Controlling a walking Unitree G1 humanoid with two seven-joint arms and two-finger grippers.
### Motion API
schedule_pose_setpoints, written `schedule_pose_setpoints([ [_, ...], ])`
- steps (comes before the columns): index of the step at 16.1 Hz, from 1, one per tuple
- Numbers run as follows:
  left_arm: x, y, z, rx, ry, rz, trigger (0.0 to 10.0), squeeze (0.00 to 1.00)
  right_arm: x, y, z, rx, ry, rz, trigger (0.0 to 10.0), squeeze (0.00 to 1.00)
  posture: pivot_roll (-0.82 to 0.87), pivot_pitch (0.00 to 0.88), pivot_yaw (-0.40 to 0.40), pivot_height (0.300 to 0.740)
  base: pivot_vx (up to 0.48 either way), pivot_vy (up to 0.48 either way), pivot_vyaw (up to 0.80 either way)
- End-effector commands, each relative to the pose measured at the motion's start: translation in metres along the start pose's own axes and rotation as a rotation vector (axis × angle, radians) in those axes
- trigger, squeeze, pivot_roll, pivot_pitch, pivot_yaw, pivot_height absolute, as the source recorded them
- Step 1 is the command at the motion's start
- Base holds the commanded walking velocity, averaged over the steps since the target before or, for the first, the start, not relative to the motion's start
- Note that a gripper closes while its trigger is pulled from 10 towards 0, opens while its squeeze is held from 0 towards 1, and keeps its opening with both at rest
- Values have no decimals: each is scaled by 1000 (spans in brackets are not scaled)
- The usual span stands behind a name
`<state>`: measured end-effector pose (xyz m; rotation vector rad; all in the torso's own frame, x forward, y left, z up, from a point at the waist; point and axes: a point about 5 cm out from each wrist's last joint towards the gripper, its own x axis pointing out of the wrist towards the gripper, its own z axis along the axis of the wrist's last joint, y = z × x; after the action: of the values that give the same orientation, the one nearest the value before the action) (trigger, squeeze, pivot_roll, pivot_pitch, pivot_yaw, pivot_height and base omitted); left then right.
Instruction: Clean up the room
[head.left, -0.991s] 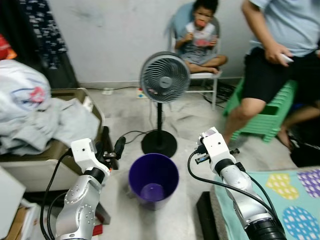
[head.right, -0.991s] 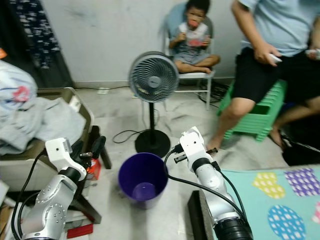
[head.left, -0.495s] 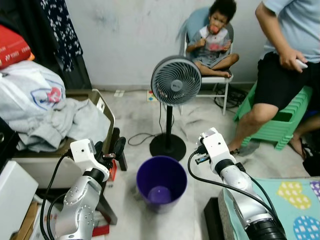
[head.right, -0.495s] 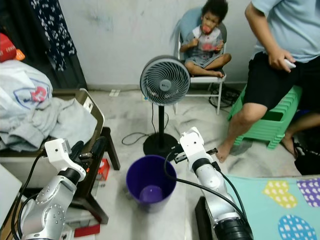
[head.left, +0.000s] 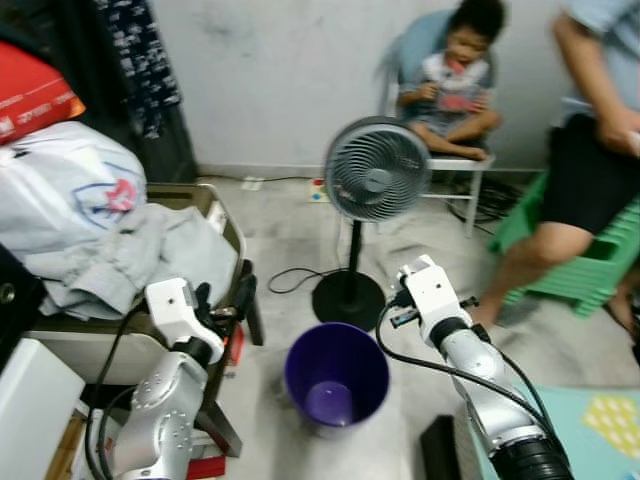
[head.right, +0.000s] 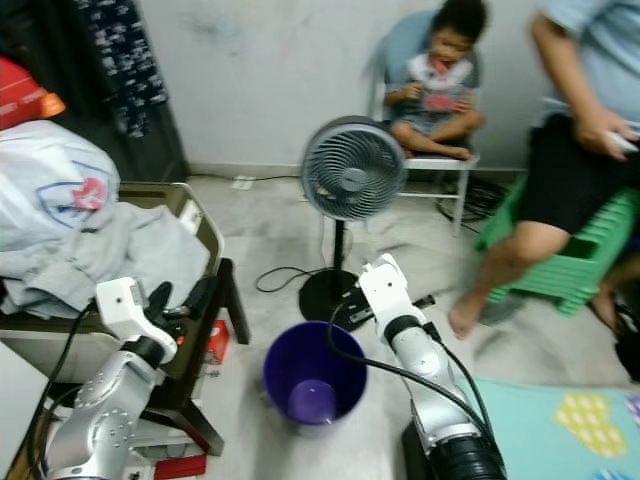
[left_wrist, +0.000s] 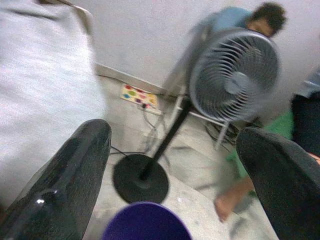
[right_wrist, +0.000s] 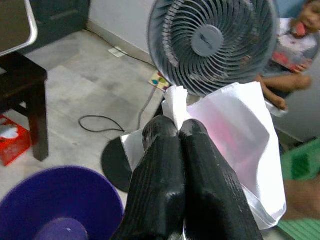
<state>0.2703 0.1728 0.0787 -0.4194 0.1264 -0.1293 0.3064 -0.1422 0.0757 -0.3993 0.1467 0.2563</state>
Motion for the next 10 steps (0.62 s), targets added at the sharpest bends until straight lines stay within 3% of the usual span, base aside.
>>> schedule_pose_setpoints([
  [1, 3, -5, 2, 4, -4, -20, 10000, 0, -1, -5, -4, 2, 21, -12, 10000, 0, -196, 0, 12, 740, 356, 0, 0],
  [4, 3, -5, 2, 2, -4, -18, 10000, 0, -1, -5, -4, 1, 21, -10, 10000, 0, -198, 0, 14, 740, 340, 0, 0],
  [10, 4, -2, 1, -2, 3, 0, 10000, 0, 0, -4, -5, 5, 33, -6, 10000, 0, -199, 0, 15, 740, 0, 0, 0],
])
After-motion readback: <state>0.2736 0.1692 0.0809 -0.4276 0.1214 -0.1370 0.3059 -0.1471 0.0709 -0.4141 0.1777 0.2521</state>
